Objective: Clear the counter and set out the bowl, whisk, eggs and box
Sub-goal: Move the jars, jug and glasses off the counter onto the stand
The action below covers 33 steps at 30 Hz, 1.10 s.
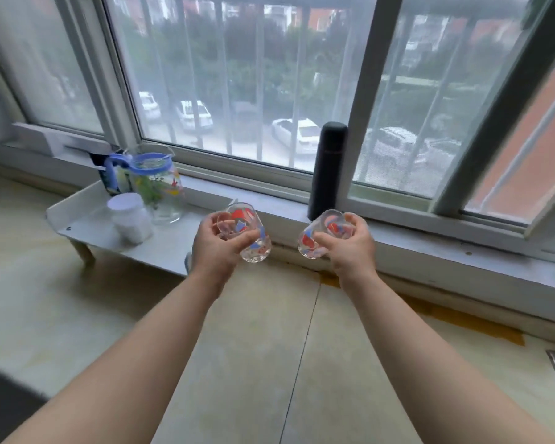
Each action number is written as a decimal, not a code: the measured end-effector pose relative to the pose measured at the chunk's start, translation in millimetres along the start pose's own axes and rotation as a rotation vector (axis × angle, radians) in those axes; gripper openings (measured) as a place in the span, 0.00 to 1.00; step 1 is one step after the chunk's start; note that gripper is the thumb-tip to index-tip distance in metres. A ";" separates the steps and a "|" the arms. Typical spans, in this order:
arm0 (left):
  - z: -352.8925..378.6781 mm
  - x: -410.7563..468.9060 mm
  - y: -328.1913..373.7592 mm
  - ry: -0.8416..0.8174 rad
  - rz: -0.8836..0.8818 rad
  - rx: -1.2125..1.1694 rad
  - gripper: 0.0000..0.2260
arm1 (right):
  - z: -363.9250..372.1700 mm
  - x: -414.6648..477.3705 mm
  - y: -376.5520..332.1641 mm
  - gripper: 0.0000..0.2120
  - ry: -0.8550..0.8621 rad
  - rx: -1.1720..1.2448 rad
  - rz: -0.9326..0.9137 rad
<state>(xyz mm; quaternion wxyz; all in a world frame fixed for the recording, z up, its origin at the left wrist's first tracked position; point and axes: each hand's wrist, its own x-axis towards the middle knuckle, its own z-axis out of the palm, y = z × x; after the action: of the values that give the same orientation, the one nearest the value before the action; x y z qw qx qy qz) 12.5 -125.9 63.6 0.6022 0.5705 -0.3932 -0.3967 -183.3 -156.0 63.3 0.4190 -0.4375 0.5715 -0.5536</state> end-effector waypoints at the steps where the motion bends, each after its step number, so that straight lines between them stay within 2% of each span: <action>1: -13.9 11.9 3.3 0.021 0.007 0.000 0.27 | 17.3 1.6 -4.1 0.33 -0.010 0.016 -0.008; 7: -86.0 79.9 11.7 0.033 0.013 0.053 0.28 | 112.5 12.7 -25.8 0.34 -0.067 0.043 -0.052; 15: -136.2 153.7 -16.3 -0.151 -0.122 0.119 0.30 | 211.2 42.1 -22.0 0.35 -0.099 -0.076 -0.066; 23: -150.1 197.9 -45.7 -0.278 -0.213 0.189 0.31 | 270.2 77.1 -0.5 0.35 -0.149 -0.257 -0.033; 33: -158.8 220.4 -56.0 -0.325 -0.228 0.220 0.30 | 306.2 106.1 22.1 0.36 -0.157 -0.420 0.069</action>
<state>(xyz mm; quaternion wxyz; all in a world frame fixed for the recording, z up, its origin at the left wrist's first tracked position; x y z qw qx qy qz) 240.9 -272.4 6.0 0.4162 0.6021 -0.4589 -0.5037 82.6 -339.6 30.8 0.3807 -0.5369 0.6545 -0.3720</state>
